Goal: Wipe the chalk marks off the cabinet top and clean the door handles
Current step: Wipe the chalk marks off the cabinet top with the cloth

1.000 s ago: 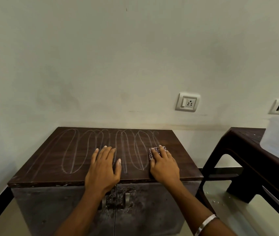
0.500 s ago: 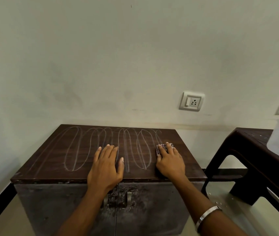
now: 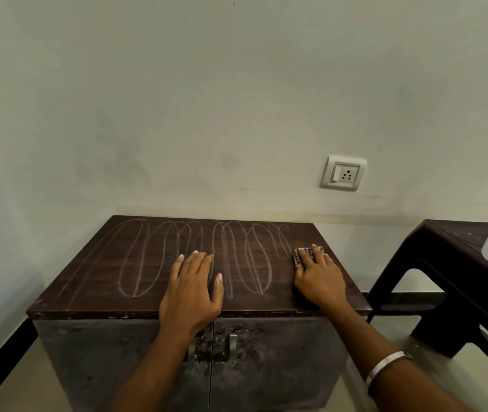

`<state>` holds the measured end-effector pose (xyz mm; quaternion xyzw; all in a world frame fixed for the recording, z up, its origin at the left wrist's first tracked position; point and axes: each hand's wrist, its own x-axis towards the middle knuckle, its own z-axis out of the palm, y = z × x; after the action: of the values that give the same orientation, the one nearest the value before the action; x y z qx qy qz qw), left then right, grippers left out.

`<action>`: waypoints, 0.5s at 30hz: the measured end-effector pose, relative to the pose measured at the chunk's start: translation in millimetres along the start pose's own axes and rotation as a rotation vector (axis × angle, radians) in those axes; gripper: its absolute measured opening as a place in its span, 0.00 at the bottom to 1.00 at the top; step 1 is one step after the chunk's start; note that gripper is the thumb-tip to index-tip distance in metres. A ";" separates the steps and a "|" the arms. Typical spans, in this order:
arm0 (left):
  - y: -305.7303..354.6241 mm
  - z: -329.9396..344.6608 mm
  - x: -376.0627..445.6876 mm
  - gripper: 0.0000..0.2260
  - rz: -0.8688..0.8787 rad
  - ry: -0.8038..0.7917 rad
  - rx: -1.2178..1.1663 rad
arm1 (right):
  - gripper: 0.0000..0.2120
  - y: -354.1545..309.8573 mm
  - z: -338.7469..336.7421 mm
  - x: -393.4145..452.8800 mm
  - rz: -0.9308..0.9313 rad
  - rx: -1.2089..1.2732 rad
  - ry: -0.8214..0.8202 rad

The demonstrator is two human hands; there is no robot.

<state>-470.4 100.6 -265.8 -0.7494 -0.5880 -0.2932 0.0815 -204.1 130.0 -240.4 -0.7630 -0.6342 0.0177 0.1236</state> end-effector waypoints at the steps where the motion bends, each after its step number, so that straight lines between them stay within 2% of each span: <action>1: 0.0 0.2 0.0 0.27 0.000 0.001 -0.001 | 0.25 -4.5 1.8 0.5 -0.002 -0.002 0.005; 9: -1.4 0.0 0.2 0.27 -0.001 -0.002 0.001 | 0.25 -46.8 13.0 8.3 -0.155 0.039 -0.022; 12: -2.3 1.0 0.6 0.27 0.000 -0.002 0.000 | 0.25 -31.6 10.0 12.4 -0.145 0.027 -0.014; 15: -1.1 0.9 1.2 0.26 0.002 0.001 -0.008 | 0.25 -9.2 4.5 20.3 -0.059 0.009 -0.003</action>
<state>-471.0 102.3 -266.2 -0.7502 -0.5861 -0.2957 0.0793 -209.8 152.0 -240.1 -0.7434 -0.6565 0.0180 0.1264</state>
